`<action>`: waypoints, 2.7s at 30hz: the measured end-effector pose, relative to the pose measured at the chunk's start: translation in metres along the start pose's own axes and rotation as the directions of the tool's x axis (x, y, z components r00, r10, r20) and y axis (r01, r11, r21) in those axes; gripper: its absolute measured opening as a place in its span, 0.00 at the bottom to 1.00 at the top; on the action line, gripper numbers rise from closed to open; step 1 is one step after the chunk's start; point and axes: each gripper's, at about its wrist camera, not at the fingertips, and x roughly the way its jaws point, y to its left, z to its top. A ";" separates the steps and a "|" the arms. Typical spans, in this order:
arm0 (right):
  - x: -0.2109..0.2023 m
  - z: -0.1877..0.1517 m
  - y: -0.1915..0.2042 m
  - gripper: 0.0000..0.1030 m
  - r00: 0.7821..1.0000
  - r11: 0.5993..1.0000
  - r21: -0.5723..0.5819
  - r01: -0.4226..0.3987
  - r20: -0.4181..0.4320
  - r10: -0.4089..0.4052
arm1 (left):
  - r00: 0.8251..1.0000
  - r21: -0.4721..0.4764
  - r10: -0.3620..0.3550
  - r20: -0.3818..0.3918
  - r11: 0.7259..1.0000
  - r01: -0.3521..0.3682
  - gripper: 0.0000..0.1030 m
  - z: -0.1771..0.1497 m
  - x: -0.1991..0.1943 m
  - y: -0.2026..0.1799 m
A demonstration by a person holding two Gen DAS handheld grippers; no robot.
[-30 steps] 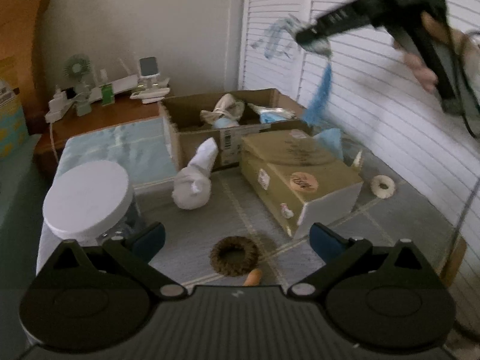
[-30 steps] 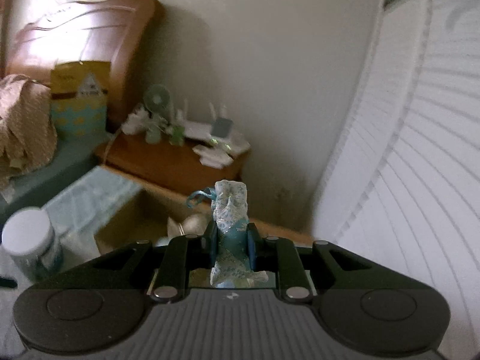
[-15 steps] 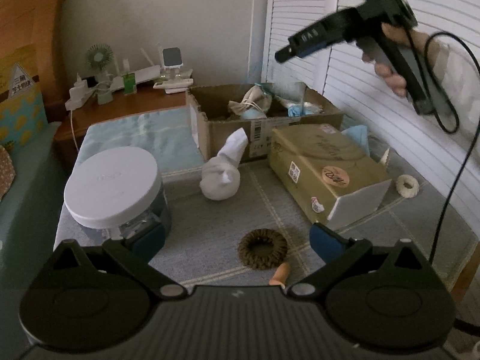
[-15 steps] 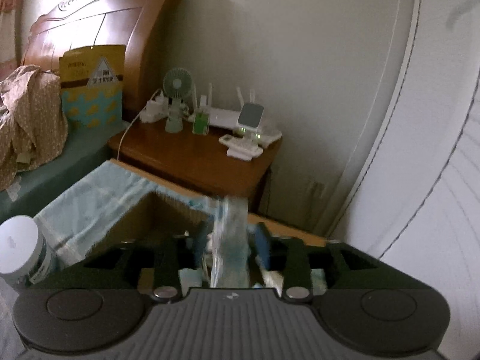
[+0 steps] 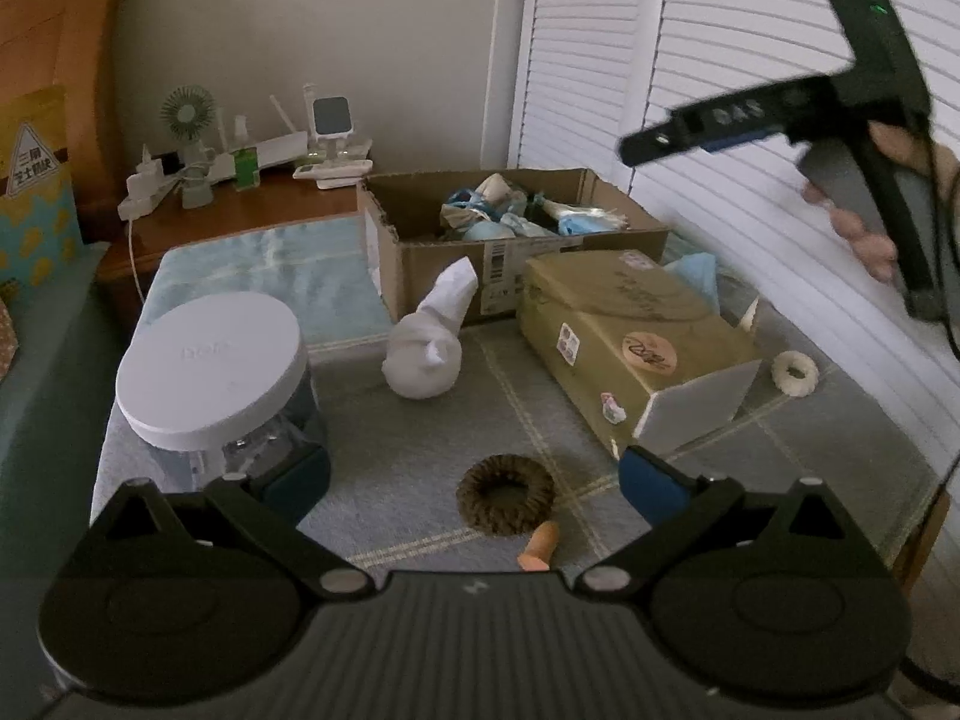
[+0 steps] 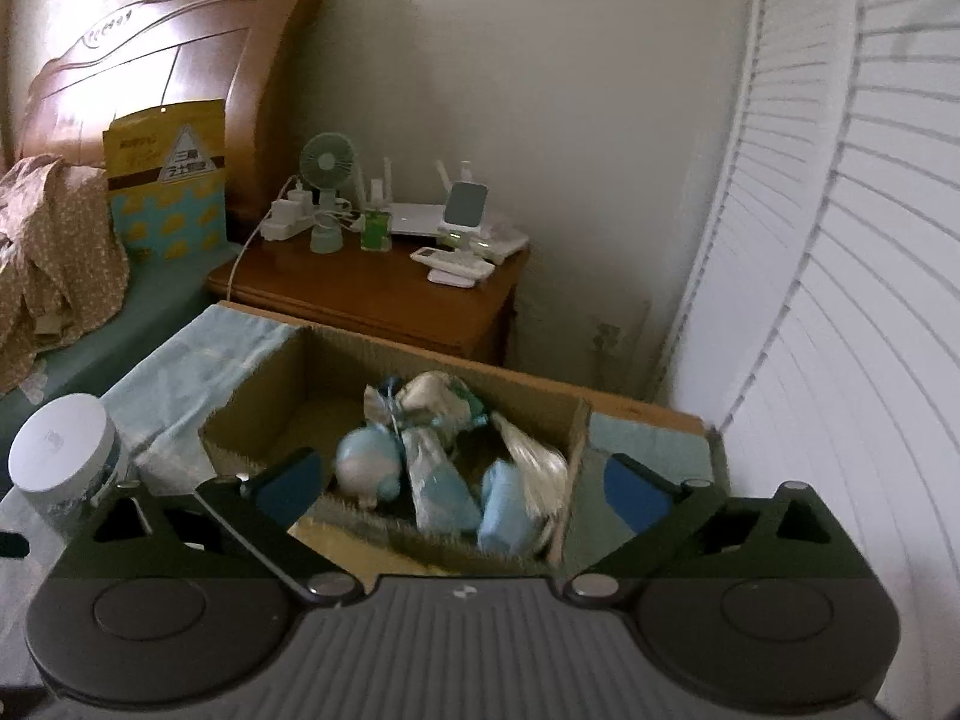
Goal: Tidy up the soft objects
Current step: 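Carry the patterned mask into the open box and open the right tool, then grasp the small orange foam piece with the left tool while the right tool approaches the cream ring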
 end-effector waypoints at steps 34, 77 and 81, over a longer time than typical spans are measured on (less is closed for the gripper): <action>-0.037 -0.177 -0.001 1.00 0.956 0.957 0.209 0.202 -0.255 -0.146 | 0.984 -0.041 0.127 -0.124 0.990 -0.133 1.00 -0.027 0.046 -0.008; -0.043 -0.189 0.003 1.00 0.971 0.956 0.212 0.202 -0.169 -0.167 | 0.990 -0.060 0.051 -0.134 0.996 -0.059 0.63 -0.032 0.024 -0.032; -0.043 -0.189 0.003 1.00 0.971 0.956 0.212 0.202 -0.169 -0.168 | 0.988 -0.043 0.103 -0.114 0.993 -0.108 0.51 -0.032 0.026 -0.032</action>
